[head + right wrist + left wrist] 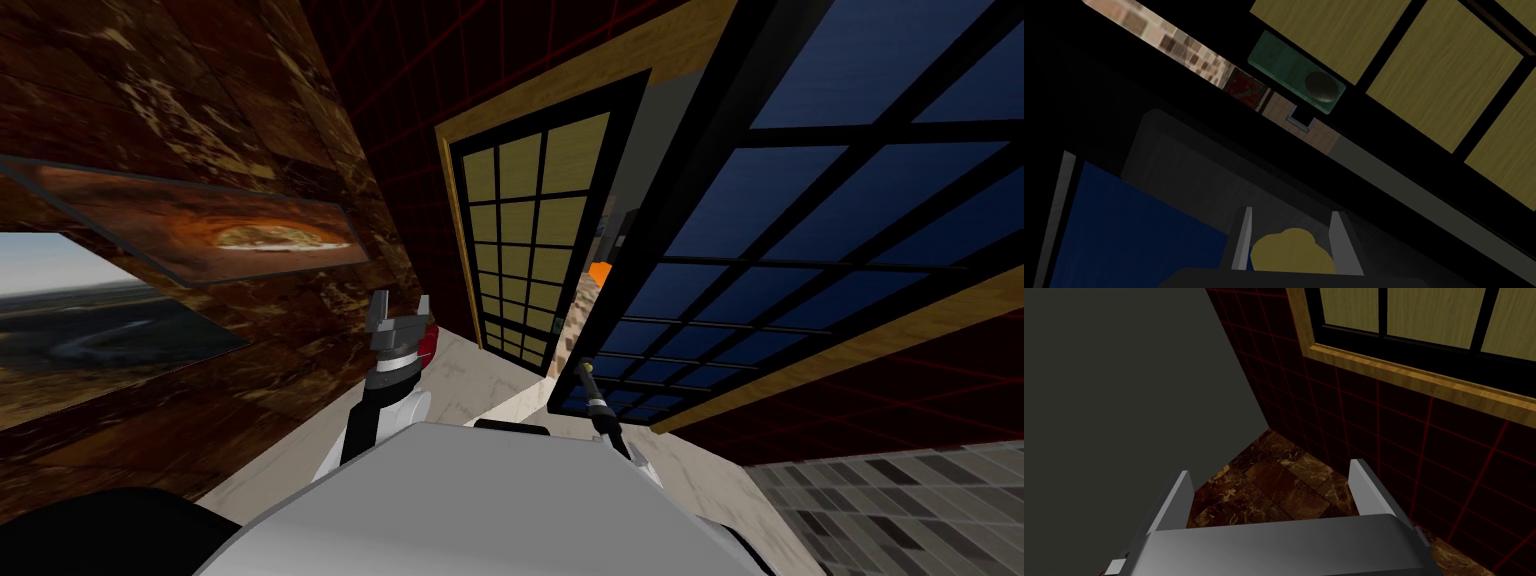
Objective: Pull the door open
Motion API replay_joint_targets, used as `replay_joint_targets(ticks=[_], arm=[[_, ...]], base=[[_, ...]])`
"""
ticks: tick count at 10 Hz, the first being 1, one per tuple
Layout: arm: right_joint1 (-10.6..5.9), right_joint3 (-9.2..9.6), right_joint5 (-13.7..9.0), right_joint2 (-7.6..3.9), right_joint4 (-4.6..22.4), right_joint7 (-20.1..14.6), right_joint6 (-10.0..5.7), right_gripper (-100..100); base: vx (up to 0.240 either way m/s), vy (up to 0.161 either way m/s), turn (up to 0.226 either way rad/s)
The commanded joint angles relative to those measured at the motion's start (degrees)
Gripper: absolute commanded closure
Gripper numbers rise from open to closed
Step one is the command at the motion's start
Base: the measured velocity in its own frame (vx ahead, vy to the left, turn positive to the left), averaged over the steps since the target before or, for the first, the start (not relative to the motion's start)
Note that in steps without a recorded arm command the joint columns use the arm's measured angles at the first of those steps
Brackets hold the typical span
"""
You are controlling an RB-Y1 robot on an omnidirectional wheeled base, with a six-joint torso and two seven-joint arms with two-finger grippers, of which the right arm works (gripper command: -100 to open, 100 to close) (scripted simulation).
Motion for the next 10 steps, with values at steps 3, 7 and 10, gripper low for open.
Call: replay_joint_targets(ticks=[3,7,10], arm=[[0.16,0.15,-2.36,-0.97,-0.54,-4.75,-0.19,100],[0.17,0.65,-3.30,-1.01,-0.25,-7.13,-0.08,100],[0.17,0.65,-3.30,-1.01,-0.66,-7.13,-0.08,100]], base=[[-0.040,-0.023,0.074],[-0.020,-0.008,0.020],[0.001,0.002,-0.006]])
